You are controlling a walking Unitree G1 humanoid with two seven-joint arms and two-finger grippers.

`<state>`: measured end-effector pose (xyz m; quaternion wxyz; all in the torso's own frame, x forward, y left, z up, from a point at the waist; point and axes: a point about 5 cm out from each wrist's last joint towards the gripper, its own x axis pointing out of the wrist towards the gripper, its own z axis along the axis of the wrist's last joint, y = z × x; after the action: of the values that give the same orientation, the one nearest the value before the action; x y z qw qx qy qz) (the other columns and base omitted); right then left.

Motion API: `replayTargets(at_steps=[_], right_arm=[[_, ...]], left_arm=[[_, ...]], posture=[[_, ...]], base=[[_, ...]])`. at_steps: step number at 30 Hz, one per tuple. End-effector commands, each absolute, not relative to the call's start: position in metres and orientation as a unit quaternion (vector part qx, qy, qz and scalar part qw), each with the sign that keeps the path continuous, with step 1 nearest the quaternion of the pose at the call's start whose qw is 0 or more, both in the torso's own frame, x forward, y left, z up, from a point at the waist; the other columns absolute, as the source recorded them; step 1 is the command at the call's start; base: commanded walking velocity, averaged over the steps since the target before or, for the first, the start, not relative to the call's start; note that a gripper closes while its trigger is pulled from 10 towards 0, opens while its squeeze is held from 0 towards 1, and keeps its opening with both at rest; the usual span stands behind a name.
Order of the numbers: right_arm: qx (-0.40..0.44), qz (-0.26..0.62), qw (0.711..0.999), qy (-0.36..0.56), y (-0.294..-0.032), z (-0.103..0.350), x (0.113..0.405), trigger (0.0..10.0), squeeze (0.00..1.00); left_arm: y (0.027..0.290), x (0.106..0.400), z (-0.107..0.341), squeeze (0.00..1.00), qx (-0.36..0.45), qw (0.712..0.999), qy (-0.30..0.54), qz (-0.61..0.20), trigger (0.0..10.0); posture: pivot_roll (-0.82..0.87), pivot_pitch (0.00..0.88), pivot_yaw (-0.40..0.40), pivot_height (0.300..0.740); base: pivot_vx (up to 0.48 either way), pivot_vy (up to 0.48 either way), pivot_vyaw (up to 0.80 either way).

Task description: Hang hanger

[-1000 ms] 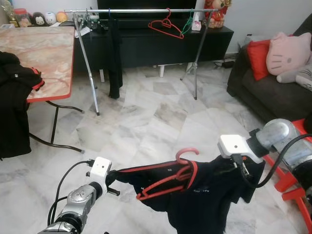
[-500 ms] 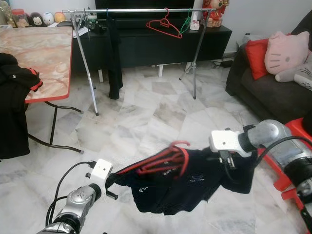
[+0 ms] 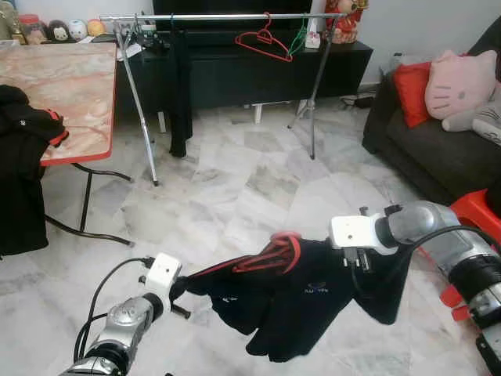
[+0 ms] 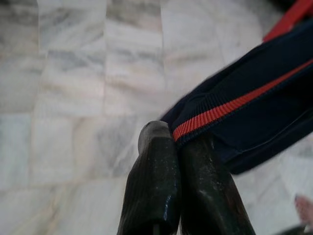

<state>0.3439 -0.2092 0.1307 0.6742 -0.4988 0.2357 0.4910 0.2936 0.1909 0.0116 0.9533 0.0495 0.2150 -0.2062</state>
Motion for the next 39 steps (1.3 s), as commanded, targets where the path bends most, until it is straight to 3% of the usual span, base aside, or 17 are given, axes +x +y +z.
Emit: replayTargets(at_steps=[1,8,13,16,17,25,29,33,39], right_arm=[[-0.512,0.467,0.685,0.224,-0.208,0.140,0.350,0.0,0.00],[-0.486,0.459,0.714,0.209,-0.184,0.135,0.355,0.0,0.00],[-0.476,0.460,0.720,0.207,-0.180,0.133,0.356,0.0,0.00],[-0.417,0.481,0.744,0.202,-0.151,0.117,0.351,0.0,0.00],[-0.414,0.485,0.742,0.209,-0.141,0.107,0.347,0.0,0.00],[-0.411,0.462,0.746,0.246,-0.130,0.082,0.341,0.0,0.00],[-0.394,0.395,0.789,0.259,-0.128,0.072,0.346,0.0,0.00],[-0.318,0.305,0.864,0.242,-0.120,0.073,0.354,0.0,0.00],[-0.232,0.288,0.906,0.207,-0.100,0.081,0.359,0.0,0.00]], left_arm=[[0.195,0.299,0.020,0.00,0.034,0.958,0.199,-0.203,0.0],[0.186,0.305,0.033,0.00,0.001,0.953,0.167,-0.254,0.0],[0.184,0.306,0.035,0.00,-0.003,0.951,0.163,-0.262,0.0],[0.175,0.308,0.052,0.00,-0.021,0.937,0.132,-0.321,0.0],[0.173,0.310,0.061,0.00,-0.022,0.934,0.116,-0.336,0.0],[0.169,0.314,0.083,0.00,-0.033,0.929,0.075,-0.361,0.0],[0.162,0.309,0.094,0.00,-0.037,0.914,0.067,-0.398,0.0],[0.154,0.297,0.097,0.00,-0.031,0.890,0.081,-0.447,0.0],[0.153,0.288,0.091,0.00,-0.020,0.879,0.107,-0.464,0.0]], posture=[[-0.04,0.000,-0.080,0.740],[-0.03,0.000,-0.086,0.740],[-0.03,0.000,-0.086,0.740],[-0.02,0.000,-0.087,0.740],[-0.02,0.000,-0.087,0.740],[0.00,0.000,-0.089,0.740],[0.00,0.000,-0.089,0.740],[0.02,0.000,-0.078,0.740],[0.03,0.000,-0.076,0.740]], base=[[0.000,0.000,0.00],[0.000,0.000,0.00],[0.000,0.000,0.00],[0.000,0.000,0.00],[0.000,0.000,0.00],[0.000,0.000,0.00],[0.000,0.000,0.00],[0.000,0.000,0.00],[0.000,0.000,0.00]])
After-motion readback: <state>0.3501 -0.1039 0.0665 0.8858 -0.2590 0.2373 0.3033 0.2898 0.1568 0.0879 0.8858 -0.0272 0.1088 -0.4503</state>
